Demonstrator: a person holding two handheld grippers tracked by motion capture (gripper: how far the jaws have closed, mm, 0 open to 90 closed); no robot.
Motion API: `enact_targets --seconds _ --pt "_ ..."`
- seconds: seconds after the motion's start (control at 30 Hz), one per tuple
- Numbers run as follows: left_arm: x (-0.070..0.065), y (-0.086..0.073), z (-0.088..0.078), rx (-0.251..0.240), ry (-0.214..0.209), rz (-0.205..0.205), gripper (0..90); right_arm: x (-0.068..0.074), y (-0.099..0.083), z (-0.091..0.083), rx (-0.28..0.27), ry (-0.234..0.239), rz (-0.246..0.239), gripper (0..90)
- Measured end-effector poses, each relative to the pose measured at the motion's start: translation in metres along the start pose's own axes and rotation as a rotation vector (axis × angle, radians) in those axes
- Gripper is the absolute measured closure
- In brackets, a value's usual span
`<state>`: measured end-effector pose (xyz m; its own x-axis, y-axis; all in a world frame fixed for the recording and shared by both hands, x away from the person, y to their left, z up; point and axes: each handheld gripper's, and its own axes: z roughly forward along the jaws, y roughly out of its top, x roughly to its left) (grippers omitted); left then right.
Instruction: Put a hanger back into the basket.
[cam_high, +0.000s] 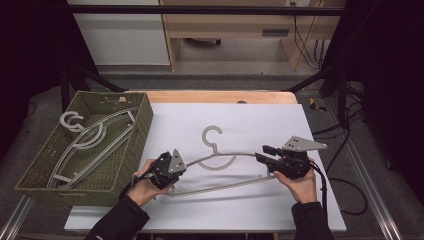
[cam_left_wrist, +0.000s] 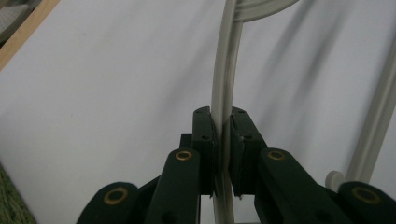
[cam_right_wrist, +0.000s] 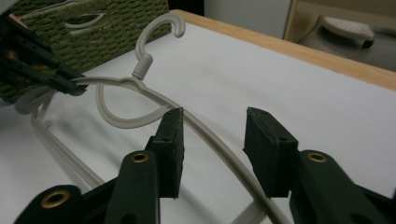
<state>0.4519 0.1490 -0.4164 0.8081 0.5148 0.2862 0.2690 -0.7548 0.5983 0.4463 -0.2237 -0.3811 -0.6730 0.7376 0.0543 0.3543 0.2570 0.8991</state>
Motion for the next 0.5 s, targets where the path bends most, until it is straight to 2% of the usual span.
enact_targets --seconds 0.03,0.1,0.23,0.3,0.5 --pt "0.000 -0.001 -0.001 0.005 0.009 -0.010 82.3 0.000 0.000 0.000 0.000 0.000 0.000 55.0" --pt "0.001 -0.004 -0.002 0.001 0.016 -0.051 82.3 0.000 -0.002 -0.002 -0.004 -0.017 -0.004 49.5" --pt "0.004 -0.005 -0.006 0.012 0.048 -0.091 82.2 -0.001 -0.006 -0.006 -0.014 -0.038 0.021 41.1" --pt "0.005 -0.005 -0.010 0.008 0.078 -0.103 82.2 -0.001 -0.009 -0.010 -0.021 -0.042 0.026 37.4" --pt "0.009 -0.002 -0.025 -0.007 0.107 -0.156 82.2 -0.003 -0.017 -0.021 -0.041 -0.117 0.025 24.3"
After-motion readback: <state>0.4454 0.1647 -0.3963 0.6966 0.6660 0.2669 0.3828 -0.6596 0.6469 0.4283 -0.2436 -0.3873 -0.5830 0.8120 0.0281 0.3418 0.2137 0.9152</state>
